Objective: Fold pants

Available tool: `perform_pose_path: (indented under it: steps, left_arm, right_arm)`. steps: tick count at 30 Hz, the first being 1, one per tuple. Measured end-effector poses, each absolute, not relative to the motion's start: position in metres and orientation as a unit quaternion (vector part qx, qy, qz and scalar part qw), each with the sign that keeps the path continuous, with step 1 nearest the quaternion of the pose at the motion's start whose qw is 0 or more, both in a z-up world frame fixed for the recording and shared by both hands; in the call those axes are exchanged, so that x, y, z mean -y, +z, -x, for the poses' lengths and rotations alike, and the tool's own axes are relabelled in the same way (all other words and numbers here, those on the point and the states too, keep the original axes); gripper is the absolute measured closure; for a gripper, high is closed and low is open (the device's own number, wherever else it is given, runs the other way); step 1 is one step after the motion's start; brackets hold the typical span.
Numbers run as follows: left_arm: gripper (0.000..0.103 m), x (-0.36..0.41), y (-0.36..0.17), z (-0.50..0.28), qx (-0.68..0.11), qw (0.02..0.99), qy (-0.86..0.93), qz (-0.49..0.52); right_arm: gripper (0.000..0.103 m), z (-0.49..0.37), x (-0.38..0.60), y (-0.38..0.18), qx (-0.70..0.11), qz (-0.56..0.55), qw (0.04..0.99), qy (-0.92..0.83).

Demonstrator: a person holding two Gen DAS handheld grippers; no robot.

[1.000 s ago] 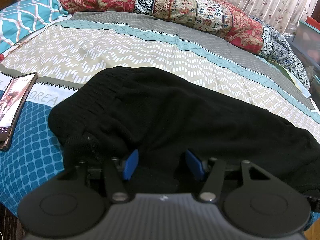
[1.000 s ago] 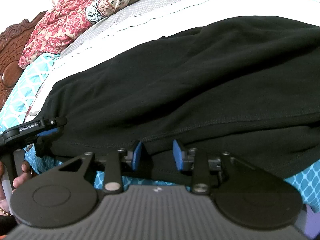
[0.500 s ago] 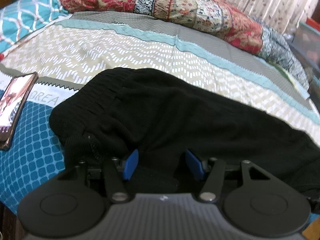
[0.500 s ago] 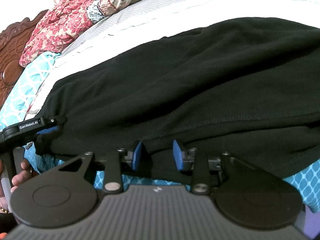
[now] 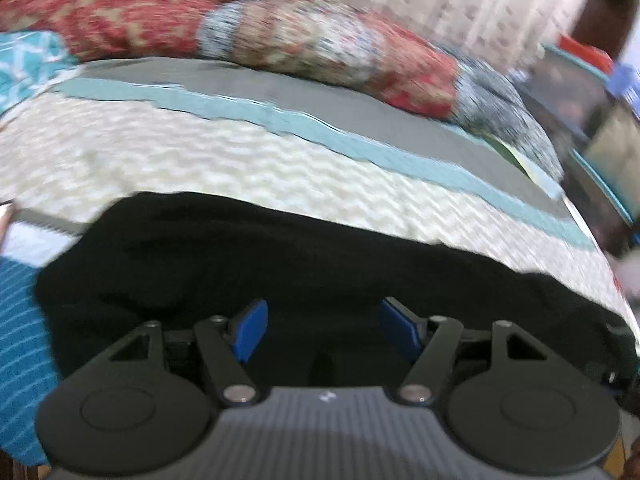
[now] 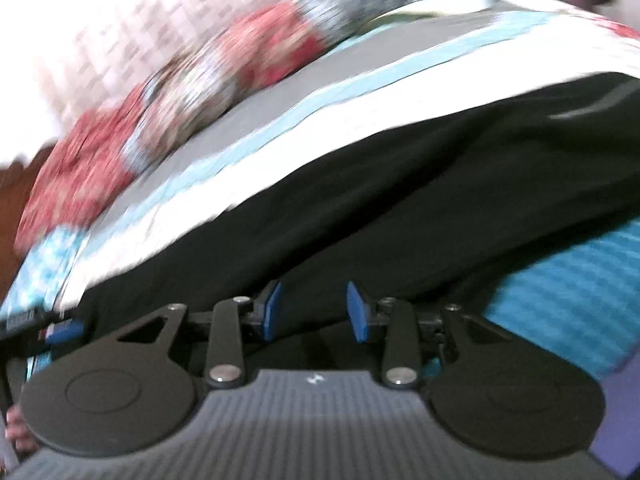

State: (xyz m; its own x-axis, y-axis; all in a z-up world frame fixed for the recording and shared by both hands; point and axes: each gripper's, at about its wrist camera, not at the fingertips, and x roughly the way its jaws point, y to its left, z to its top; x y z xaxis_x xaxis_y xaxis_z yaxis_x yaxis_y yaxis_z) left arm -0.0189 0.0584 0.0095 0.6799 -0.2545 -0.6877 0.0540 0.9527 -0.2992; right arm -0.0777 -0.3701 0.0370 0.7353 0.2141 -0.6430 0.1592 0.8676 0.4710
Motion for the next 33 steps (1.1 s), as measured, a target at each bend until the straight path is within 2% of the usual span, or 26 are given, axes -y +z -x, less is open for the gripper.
perform_pose_path:
  steps: [5,9,14,15,16,23,25,27,28,30,33]
  left_arm:
    - [0.039,-0.012,0.003,0.003,-0.422,0.893,-0.122,0.097]
    - [0.039,0.017,0.000,-0.003,-0.438,0.884,-0.143,0.077]
    - [0.039,0.051,-0.001,-0.005,-0.448,0.876,-0.173,0.051]
    - [0.039,0.058,-0.002,-0.007,-0.451,0.874,-0.179,0.045]
    - [0.039,0.064,-0.004,-0.009,-0.454,0.871,-0.181,0.041]
    - [0.039,0.092,-0.034,-0.022,-0.498,0.850,-0.171,0.010]
    - [0.037,0.094,-0.038,-0.022,-0.497,0.852,-0.165,0.000]
    - [0.037,0.096,-0.037,-0.022,-0.496,0.853,-0.164,-0.005]
    - [0.037,0.096,-0.037,-0.021,-0.496,0.853,-0.164,-0.006]
    - [0.038,0.094,-0.034,-0.023,-0.497,0.851,-0.168,0.000]
    - [0.039,0.085,-0.028,-0.024,-0.496,0.851,-0.173,0.020]
  right_arm:
    - [0.063,0.107,0.444,0.036,-0.312,-0.305,0.895,-0.086]
    - [0.048,0.132,0.506,0.024,-0.262,-0.372,0.875,-0.164]
    - [0.044,0.140,0.561,0.005,-0.216,-0.446,0.844,-0.207]
    - [0.036,0.139,0.570,0.001,-0.209,-0.457,0.839,-0.209]
    - [0.032,0.136,0.575,0.000,-0.202,-0.465,0.835,-0.212]
    - [0.031,0.130,0.598,-0.006,-0.198,-0.488,0.820,-0.225]
    - [0.037,0.124,0.599,-0.003,-0.208,-0.471,0.826,-0.230]
    - [0.066,0.118,0.596,0.004,-0.216,-0.436,0.839,-0.243]
    - [0.072,0.116,0.596,0.007,-0.222,-0.421,0.844,-0.247]
    - [0.078,0.114,0.594,0.016,-0.219,-0.397,0.855,-0.251]
    - [0.080,0.106,0.574,0.035,-0.219,-0.318,0.887,-0.253]
